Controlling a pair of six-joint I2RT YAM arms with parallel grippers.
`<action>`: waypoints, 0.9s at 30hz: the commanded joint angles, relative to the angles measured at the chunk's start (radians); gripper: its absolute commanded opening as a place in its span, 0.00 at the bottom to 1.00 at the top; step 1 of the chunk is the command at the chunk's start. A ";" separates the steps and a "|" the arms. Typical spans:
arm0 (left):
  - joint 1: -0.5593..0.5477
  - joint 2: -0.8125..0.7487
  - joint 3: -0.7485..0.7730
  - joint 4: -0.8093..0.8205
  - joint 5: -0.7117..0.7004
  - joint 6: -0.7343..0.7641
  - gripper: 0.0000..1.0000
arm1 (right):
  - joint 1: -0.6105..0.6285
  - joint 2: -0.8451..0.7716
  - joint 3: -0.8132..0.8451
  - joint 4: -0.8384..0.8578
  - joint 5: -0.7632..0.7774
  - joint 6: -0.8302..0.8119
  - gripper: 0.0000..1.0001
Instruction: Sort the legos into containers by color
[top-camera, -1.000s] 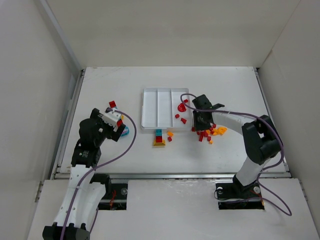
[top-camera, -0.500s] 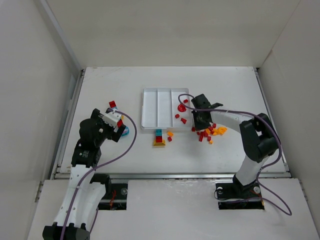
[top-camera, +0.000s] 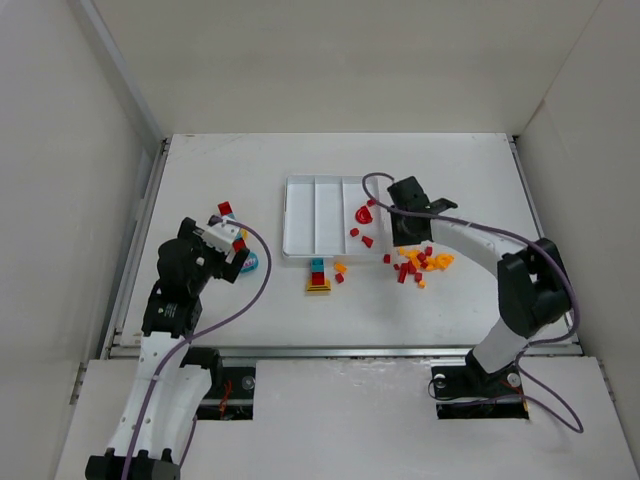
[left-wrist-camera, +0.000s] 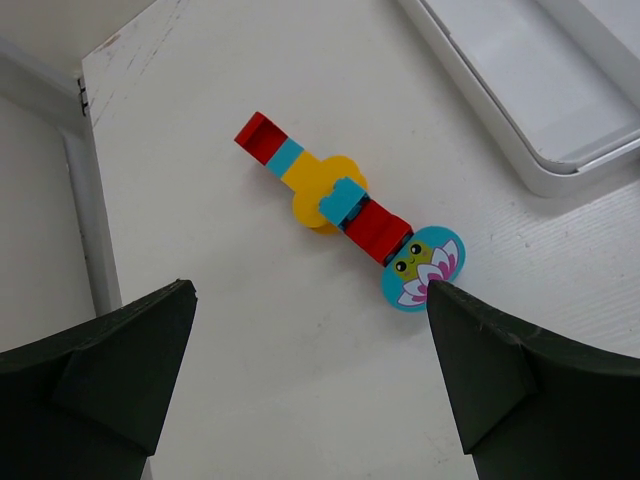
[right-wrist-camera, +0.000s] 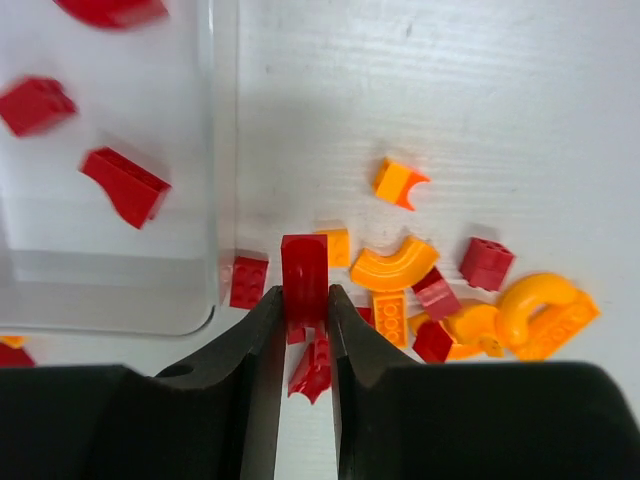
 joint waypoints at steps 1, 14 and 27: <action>-0.004 -0.012 0.002 0.019 -0.058 -0.034 1.00 | 0.012 -0.118 0.083 -0.001 0.064 0.022 0.00; -0.004 0.111 0.120 -0.061 -0.273 -0.035 1.00 | 0.082 0.081 0.299 0.039 -0.071 -0.017 0.24; -0.004 0.131 0.128 -0.062 -0.205 -0.077 1.00 | 0.079 0.068 0.324 0.003 -0.099 -0.106 0.65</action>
